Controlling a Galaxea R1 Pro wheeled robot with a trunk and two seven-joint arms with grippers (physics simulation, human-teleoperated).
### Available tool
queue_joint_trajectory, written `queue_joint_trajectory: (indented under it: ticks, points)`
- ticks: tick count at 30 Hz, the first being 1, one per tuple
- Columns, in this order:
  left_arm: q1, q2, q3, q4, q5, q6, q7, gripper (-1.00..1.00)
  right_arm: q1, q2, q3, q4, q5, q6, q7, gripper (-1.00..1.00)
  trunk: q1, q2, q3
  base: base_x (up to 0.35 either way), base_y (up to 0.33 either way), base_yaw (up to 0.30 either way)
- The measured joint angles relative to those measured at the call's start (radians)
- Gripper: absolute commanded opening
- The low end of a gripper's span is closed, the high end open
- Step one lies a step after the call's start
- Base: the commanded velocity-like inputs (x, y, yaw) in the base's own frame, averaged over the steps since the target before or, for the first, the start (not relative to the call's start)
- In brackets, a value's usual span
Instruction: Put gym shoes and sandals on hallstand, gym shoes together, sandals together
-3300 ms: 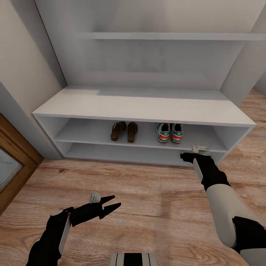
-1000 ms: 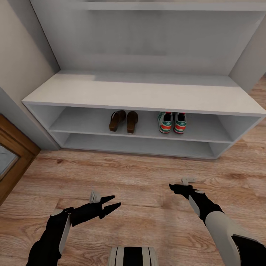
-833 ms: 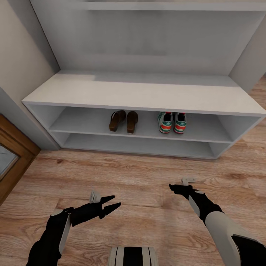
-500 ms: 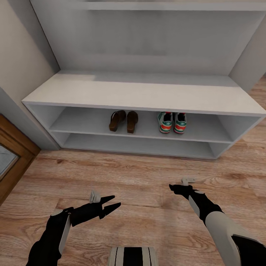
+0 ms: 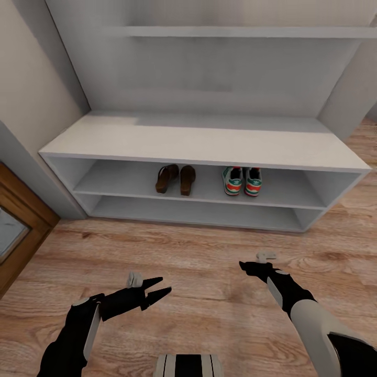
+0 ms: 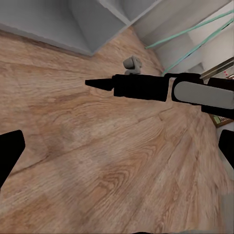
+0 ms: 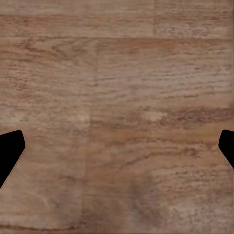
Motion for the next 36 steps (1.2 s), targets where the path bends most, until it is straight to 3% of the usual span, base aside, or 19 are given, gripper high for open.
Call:
queue_joint_trajectory:
  ticks: [13, 14, 16, 17, 18, 19, 23, 27, 36]
  points:
    - [0.000, 0.002, 0.005, 0.003, 0.003, 0.000, 0.000, 1.00, 0.000, 0.005, 0.001, 0.042, -0.002, 0.000, 0.000, 1.00, -0.006, 0.003, 0.050, 0.000, 0.000, 0.000]
    - [-0.001, 0.002, 0.058, 0.007, 0.004, 0.000, 0.000, 1.00, 0.000, 0.005, 0.001, 0.069, -0.003, 0.000, 0.000, 1.00, -0.006, 0.003, 0.054, 0.000, 0.000, 0.000]
    - [-0.002, 0.002, 0.092, 0.008, 0.003, 0.000, 0.001, 1.00, 0.000, 0.004, 0.000, 0.083, -0.006, 0.000, 0.001, 1.00, -0.007, 0.004, 0.062, 0.000, 0.000, 0.000]
    - [-0.005, 0.010, 0.111, 0.004, 0.001, 0.000, 0.003, 1.00, 0.000, 0.004, 0.000, 0.091, -0.008, 0.001, 0.001, 1.00, -0.008, 0.004, 0.066, 0.000, 0.000, 0.000]
    - [-0.005, 0.080, 0.142, 0.006, -0.001, 0.000, 0.073, 1.00, 0.001, 0.001, 0.001, 0.178, -0.008, -0.002, 0.001, 1.00, -0.008, 0.004, 0.070, 0.000, 0.000, 0.000]
    - [-0.004, 0.112, 0.144, 0.007, 0.000, 0.000, 0.088, 1.00, 0.000, 0.000, -0.001, 0.206, -0.009, -0.005, 0.001, 1.00, -0.009, 0.004, 0.075, 0.000, 0.000, 0.000]
    - [0.000, 0.128, 0.150, 0.010, -0.002, 0.001, 0.117, 1.00, 0.000, -0.002, -0.001, 0.258, -0.009, -0.051, 0.002, 1.00, -0.010, 0.005, 0.096, 0.000, 0.000, 0.000]
    - [0.029, 0.141, 0.180, 0.012, -0.022, 0.000, 0.129, 1.00, 0.005, -0.005, -0.001, 0.277, -0.009, -0.116, 0.002, 1.00, -0.012, 0.006, 0.117, 0.000, 0.000, 0.000]
    - [0.133, 0.149, 0.218, 0.014, -0.043, -0.003, 0.147, 1.00, 0.111, -0.005, -0.001, 0.285, -0.008, -0.151, 0.003, 1.00, -0.016, 0.008, 0.166, 0.000, 0.000, 0.000]
